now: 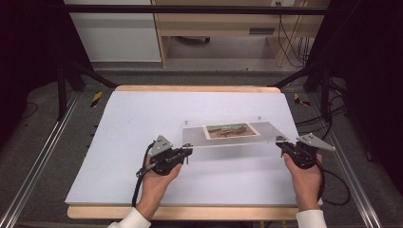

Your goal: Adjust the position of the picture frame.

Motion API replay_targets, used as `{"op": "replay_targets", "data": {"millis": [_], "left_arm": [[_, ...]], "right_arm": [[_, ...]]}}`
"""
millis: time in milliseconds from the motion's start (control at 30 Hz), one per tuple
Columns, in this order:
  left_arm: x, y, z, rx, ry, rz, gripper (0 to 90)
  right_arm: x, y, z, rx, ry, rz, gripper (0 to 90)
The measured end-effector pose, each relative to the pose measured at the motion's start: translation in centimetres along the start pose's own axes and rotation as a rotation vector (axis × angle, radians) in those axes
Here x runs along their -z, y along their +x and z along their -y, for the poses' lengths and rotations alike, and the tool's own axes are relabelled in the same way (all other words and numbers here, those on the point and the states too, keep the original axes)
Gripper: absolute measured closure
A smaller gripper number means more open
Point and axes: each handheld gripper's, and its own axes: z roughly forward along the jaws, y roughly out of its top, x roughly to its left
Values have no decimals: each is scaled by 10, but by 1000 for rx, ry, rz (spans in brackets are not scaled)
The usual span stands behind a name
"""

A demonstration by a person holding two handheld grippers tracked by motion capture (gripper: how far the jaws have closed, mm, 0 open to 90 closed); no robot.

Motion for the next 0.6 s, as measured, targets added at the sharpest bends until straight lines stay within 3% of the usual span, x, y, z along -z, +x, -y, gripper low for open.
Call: {"op": "replay_targets", "data": {"millis": [67,100,267,300,333,600], "left_arm": [[16,13,-3,7,-15,-17,820],[16,13,-3,7,-15,-17,821],[42,36,-6,19,-47,-54,819],[42,36,-6,19,-47,-54,819],[49,43,-7,18,-59,-64,819],[63,67,-8,28,-101,-86,821]], "right_arm": [[-7,19,-6,-3,3,-7,843],[-7,19,-6,-3,3,-7,843],[-22,53,-17,9,-10,-28,841],[-22,53,-17,9,-10,-28,841],[-26,63,-21,12,-20,-25,841],[-38,95,-26,24,-33,-12,831]]}}
